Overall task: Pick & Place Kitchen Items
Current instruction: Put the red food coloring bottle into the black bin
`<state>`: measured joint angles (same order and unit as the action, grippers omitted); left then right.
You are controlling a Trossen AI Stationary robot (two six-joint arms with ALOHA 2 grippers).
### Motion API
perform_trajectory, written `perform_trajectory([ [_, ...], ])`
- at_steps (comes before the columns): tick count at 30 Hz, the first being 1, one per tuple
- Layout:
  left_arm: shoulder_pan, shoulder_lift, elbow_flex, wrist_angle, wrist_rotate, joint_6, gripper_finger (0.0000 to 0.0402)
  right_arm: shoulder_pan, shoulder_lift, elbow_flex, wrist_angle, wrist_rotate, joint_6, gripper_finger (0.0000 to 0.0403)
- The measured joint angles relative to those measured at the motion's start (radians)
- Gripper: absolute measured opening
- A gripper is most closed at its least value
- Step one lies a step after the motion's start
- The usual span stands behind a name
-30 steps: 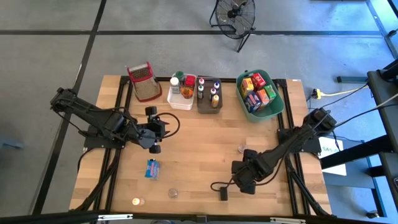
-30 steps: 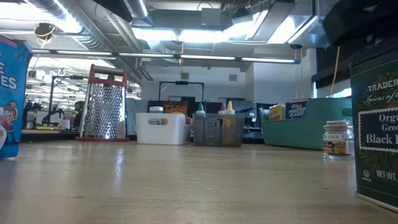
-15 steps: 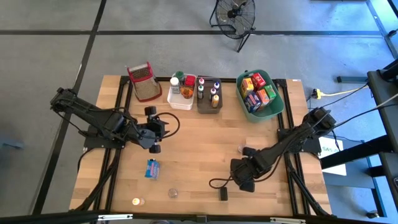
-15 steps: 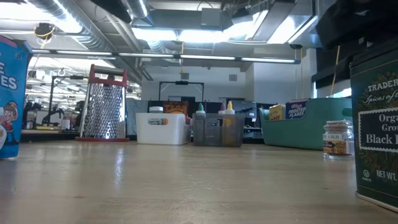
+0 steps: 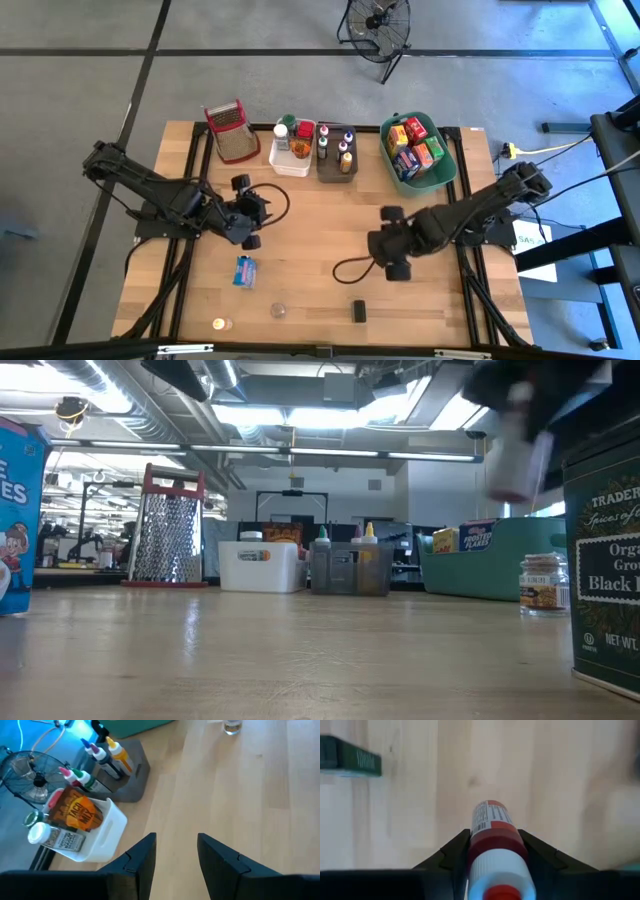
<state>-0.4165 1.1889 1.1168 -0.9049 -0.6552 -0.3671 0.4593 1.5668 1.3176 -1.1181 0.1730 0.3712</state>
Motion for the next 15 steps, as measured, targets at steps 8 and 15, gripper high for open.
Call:
perform_trajectory([
  [8,-0.076,0.043,0.000,-0.051,-0.015,-0.123,0.0139,-0.190,0.002,0.138,0.051,0.087,-0.480,0.0144],
  [15,-0.152,0.044,0.000,-0.091,-0.085,-0.244,0.0139,-0.432,0.002,0.159,0.111,0.084,-0.702,0.0144],
])
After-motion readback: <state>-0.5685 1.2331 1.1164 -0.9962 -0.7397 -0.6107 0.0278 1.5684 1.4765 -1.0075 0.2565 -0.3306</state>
